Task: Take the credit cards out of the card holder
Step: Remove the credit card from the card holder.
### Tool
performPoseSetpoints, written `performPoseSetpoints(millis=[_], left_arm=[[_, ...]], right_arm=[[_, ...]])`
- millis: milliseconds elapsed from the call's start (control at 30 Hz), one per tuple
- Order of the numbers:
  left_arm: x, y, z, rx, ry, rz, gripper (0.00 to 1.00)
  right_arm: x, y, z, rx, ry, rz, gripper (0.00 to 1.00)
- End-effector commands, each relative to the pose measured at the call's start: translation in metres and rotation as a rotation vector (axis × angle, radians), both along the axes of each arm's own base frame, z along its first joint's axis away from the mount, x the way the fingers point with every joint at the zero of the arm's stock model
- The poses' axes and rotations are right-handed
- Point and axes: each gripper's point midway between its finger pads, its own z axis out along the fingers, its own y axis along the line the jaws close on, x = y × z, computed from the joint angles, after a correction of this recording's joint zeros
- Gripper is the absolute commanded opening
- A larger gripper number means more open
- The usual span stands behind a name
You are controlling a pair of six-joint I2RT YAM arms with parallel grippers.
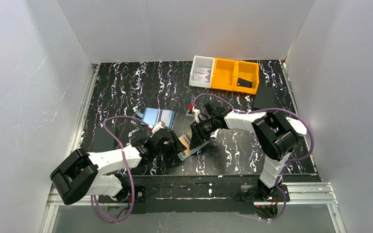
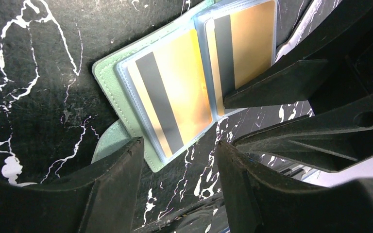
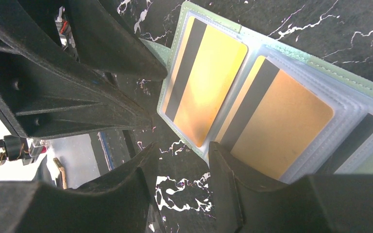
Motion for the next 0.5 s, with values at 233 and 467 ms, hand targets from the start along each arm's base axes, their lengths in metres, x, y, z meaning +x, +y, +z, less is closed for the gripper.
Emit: performPoseSetpoints(millis=[233,467], left_arm=[[0.007,-0.008,0.004,-0.004,-0.023,-0.027,0.52],[0.012,-0.016,0.006,-0.059,-0.036,-0.037,0.39]], right_arm=[[0.006,-0.009,-0.019,-0.091,-0.016,-0.02,0.52],[0.006,-0.009,-0.019,-0.092,-0.011,-0.018,0.52]])
